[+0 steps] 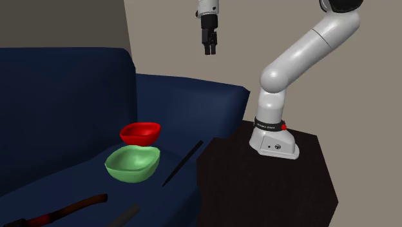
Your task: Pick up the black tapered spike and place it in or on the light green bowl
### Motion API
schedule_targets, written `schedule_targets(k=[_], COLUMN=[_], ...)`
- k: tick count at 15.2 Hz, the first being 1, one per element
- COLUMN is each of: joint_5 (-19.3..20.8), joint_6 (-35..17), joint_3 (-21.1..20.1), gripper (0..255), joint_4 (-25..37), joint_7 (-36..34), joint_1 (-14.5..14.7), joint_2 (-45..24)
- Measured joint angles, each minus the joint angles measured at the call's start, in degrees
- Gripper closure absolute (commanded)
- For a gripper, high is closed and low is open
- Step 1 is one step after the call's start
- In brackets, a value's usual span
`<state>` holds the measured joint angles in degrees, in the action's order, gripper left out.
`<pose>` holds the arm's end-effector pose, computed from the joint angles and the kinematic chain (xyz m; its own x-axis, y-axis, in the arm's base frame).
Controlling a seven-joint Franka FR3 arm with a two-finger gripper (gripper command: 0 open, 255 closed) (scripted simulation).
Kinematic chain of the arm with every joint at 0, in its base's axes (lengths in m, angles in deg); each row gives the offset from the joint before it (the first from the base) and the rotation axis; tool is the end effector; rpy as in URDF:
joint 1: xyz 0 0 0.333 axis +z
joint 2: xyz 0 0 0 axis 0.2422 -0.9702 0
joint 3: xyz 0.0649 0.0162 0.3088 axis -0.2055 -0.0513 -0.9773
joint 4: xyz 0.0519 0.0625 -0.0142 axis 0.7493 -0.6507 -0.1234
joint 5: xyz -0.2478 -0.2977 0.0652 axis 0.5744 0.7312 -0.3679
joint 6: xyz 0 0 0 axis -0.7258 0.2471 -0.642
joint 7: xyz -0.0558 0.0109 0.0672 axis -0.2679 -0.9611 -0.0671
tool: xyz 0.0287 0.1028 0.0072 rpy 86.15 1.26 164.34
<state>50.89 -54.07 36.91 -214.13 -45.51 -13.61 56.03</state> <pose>0.3072 -0.0056 0.5731 0.9931 0.0918 -0.0731 0.0899 -0.9955 -0.0298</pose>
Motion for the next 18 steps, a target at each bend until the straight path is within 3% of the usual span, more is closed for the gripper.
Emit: schedule_targets(k=[4,18], joint_5=[0.32,4.03], joint_6=[-3.26,-28.44], joint_3=[-1.09,-9.77], gripper=[0,0], joint_4=[-1.86,-11.17], joint_7=[1.60,9.03], joint_1=[1.47,10.16], joint_2=[-1.80,-20.05])
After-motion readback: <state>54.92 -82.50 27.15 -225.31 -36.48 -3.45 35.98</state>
